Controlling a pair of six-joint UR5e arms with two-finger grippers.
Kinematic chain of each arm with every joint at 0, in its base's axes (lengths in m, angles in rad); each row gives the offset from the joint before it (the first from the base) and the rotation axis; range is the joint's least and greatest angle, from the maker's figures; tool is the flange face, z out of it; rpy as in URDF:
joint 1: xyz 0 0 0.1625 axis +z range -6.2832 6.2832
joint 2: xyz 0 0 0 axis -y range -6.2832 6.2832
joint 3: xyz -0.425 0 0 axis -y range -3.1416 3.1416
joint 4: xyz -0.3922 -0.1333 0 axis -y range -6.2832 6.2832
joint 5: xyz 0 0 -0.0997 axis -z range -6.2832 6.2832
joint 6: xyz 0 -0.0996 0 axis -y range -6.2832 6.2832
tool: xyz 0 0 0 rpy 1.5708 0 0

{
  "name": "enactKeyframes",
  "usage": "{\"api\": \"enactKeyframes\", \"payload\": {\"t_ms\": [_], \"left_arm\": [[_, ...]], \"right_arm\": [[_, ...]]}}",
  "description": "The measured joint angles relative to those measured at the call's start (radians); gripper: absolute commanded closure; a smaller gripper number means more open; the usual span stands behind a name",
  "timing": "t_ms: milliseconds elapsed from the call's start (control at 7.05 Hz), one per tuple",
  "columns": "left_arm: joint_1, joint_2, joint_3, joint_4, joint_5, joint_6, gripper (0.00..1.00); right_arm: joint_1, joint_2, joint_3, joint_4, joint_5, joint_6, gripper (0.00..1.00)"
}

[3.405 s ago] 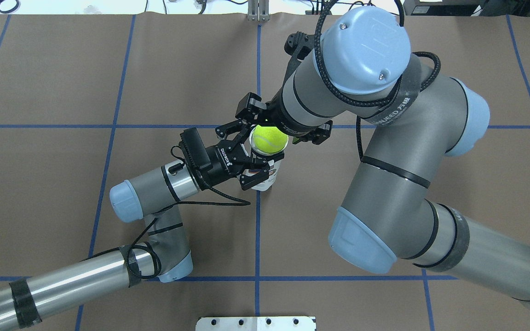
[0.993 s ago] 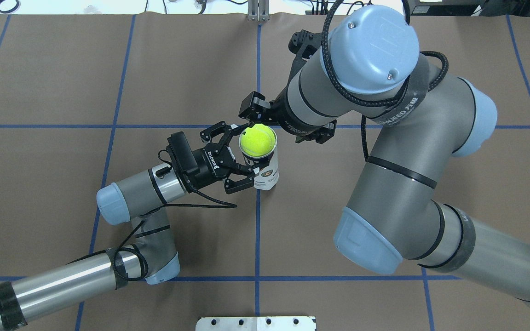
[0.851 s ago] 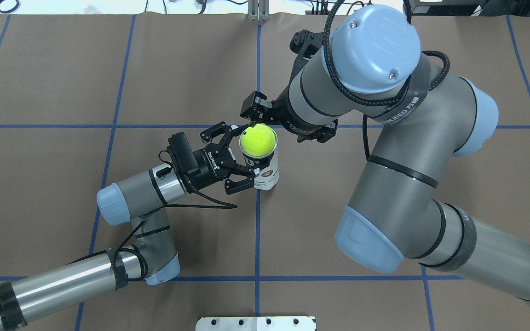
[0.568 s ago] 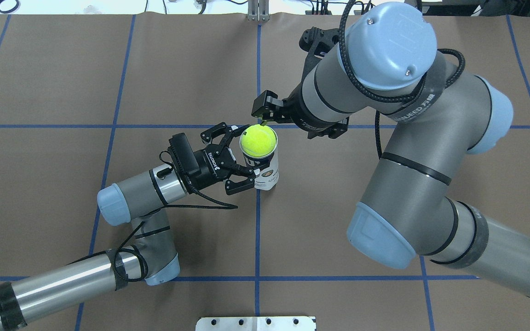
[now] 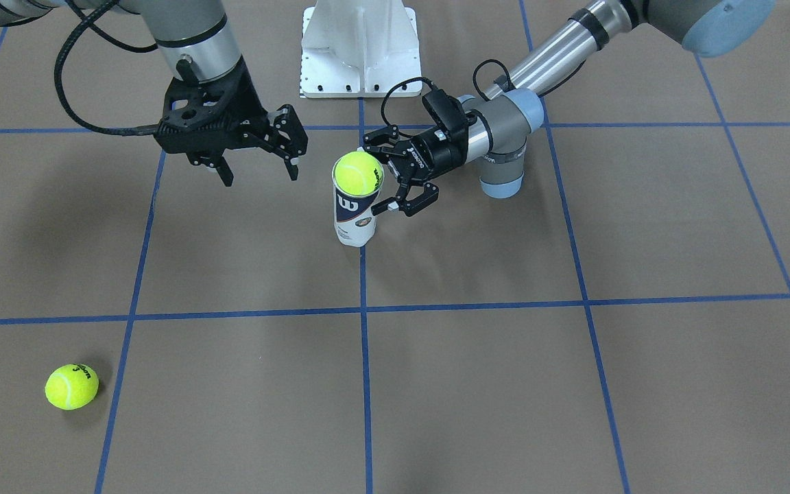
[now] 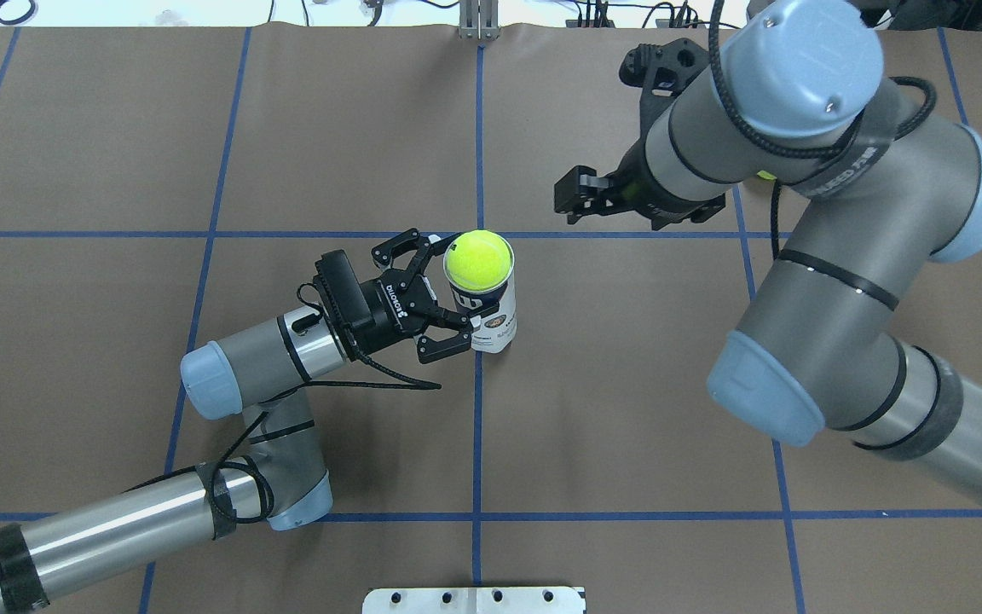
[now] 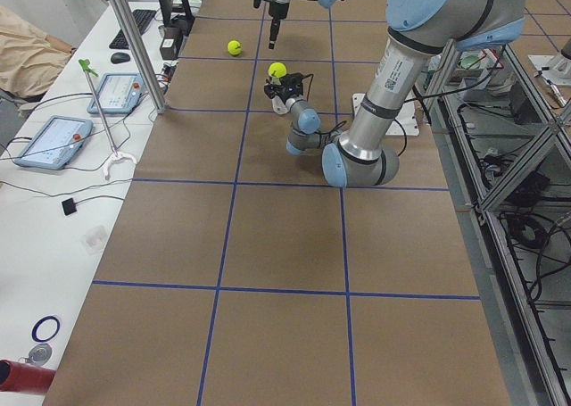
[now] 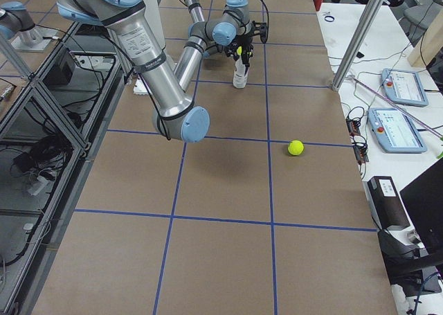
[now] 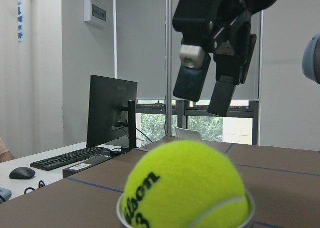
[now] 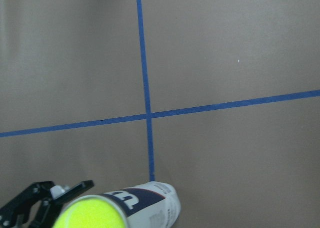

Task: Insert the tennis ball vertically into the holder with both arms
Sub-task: 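Move the right gripper away toward the other yellow ball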

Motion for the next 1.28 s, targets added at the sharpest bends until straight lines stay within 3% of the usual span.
{"api": "enactKeyframes", "payload": {"t_ms": [284,568,709,993,1277], "left_arm": [[0.001,0.0,0.001,0.001,0.0,0.004,0.02],[0.001,0.0,0.002,0.001,0.0,0.01,0.02],[0.001,0.0,0.003,0.002,0.0,0.015,0.02],[0.001,0.0,0.003,0.002,0.0,0.018,0.02],[0.001,-0.001,0.002,0.002,0.0,0.018,0.02]], "right_arm": [[0.105,-0.052,-0.049,0.004,0.068,-0.205,0.01],[0.187,-0.068,-0.168,0.023,0.086,-0.391,0.01],[0.221,-0.075,-0.247,0.081,0.096,-0.447,0.01],[0.295,-0.095,-0.483,0.327,0.141,-0.539,0.01],[0.345,-0.094,-0.651,0.453,0.16,-0.618,0.01]]}}
